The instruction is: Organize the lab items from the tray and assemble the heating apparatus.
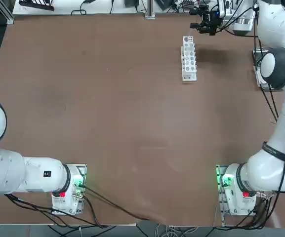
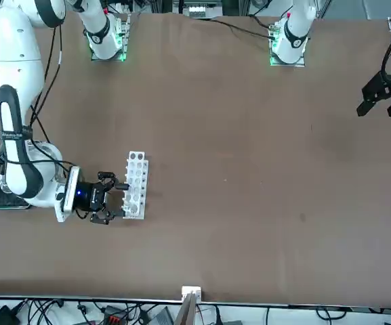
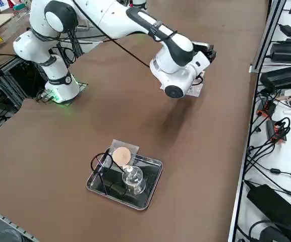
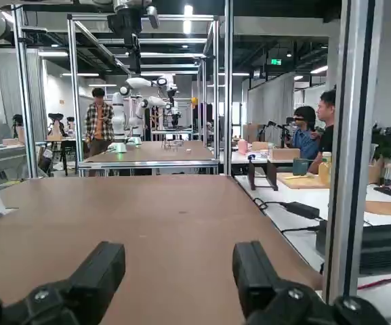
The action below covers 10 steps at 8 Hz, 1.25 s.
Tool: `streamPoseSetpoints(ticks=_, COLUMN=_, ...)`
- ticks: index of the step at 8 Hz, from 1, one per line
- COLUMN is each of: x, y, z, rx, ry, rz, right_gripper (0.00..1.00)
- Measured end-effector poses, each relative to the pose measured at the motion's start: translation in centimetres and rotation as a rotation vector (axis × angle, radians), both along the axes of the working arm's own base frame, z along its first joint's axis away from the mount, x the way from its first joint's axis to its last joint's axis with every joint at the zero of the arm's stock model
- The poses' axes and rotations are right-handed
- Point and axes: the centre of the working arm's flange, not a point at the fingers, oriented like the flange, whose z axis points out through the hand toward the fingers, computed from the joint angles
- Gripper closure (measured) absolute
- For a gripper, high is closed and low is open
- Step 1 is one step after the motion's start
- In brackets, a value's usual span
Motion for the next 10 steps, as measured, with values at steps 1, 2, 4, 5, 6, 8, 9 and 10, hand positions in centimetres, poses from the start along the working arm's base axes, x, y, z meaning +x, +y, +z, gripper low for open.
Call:
streamPoseSetpoints(ticks=1, x=0.2, y=-0.8, z=0.1, rx=-0.012, ry=0.023, rz=-0.010, right_gripper=0.03)
streamPoseSetpoints(ticks=2, x=0.4, y=-2.4, z=0.5, rx=-0.052, ry=0.055, rz=-0.013, right_gripper=0.03)
streamPoseSetpoints(ticks=4, x=0.6, y=-7.3, z=3.8, rx=-0.224, ry=0.171, rz=-0.016, right_gripper=0.03)
streamPoseSetpoints(ticks=5, x=0.5, y=-10.6, z=6.6, rx=-0.325, ry=0.231, rz=-0.045, right_gripper=0.03)
streamPoseSetpoints(ticks=6, x=0.0, y=-14.1, z=9.6, rx=-0.414, ry=0.296, rz=-0.096, right_gripper=0.03)
streamPoseSetpoints(ticks=8, x=-1.7, y=-20.0, z=14.5, rx=-0.613, ry=0.433, rz=-0.198, right_gripper=0.03)
streamPoseSetpoints(ticks=9, x=-2.8, y=-22.5, z=16.0, rx=-0.736, ry=0.482, rz=-0.234, right_gripper=0.03)
streamPoseSetpoints(ticks=10, x=-3.8, y=-24.9, z=17.0, rx=-0.841, ry=0.540, rz=-0.276, right_gripper=0.03)
